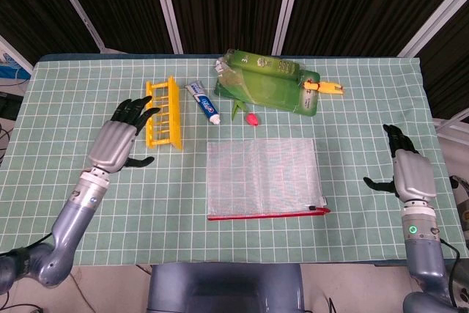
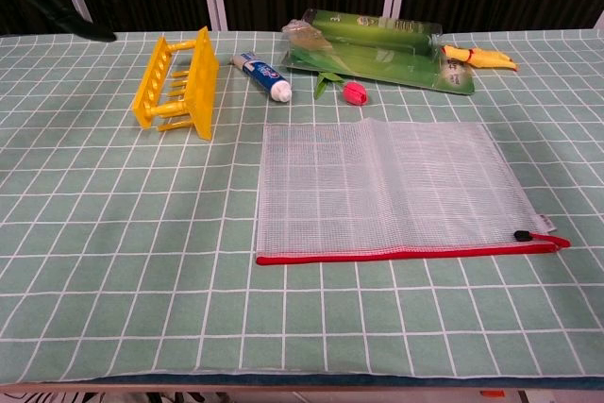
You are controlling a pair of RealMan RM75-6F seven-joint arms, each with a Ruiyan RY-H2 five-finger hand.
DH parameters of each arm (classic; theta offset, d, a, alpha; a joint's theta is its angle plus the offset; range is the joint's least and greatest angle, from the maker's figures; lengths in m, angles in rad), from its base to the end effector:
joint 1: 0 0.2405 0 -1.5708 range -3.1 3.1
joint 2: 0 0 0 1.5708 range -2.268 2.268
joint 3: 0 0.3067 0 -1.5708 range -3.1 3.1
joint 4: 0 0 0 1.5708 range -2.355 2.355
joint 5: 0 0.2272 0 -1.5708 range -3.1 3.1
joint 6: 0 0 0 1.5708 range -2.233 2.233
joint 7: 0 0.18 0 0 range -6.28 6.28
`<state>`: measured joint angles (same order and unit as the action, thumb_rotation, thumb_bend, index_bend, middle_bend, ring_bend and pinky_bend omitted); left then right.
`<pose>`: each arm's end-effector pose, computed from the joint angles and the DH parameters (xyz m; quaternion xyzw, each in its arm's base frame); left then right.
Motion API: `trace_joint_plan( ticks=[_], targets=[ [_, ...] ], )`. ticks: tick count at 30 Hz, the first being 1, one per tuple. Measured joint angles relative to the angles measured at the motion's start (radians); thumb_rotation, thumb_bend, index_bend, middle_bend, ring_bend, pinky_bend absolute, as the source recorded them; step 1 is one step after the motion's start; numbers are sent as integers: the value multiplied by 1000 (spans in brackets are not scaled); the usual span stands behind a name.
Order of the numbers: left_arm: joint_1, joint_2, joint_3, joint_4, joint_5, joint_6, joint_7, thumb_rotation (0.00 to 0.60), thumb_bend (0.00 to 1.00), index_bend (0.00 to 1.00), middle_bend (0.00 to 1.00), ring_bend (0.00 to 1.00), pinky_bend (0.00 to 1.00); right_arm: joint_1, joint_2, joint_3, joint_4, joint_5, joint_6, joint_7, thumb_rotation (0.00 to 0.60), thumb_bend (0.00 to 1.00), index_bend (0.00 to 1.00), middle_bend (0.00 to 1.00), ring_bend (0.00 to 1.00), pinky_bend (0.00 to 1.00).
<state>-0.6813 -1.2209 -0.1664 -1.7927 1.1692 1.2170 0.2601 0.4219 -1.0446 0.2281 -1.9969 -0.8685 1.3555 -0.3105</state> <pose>-0.1679 0.3968 0.0949 -0.6783 -0.3442 -0.4571 0.4610 -0.2717 -0.3369 0.1743 0.5219 -0.4737 0.3806 0.5987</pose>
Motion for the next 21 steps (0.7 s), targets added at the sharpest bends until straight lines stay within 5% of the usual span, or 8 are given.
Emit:
trace_joint_plan(
  ticks=[11, 21],
  targets=[
    [306, 93, 210, 107, 251, 300, -129, 600, 48, 0, 0, 0, 0, -174, 40, -147, 142, -336, 128, 155, 600, 51, 0, 0, 0, 221],
    [467, 92, 258, 285, 310, 446, -326, 600, 48, 0, 0, 0, 0, -332, 35, -212, 374, -461, 264, 374, 600, 50, 0, 0, 0, 220]
  ],
)
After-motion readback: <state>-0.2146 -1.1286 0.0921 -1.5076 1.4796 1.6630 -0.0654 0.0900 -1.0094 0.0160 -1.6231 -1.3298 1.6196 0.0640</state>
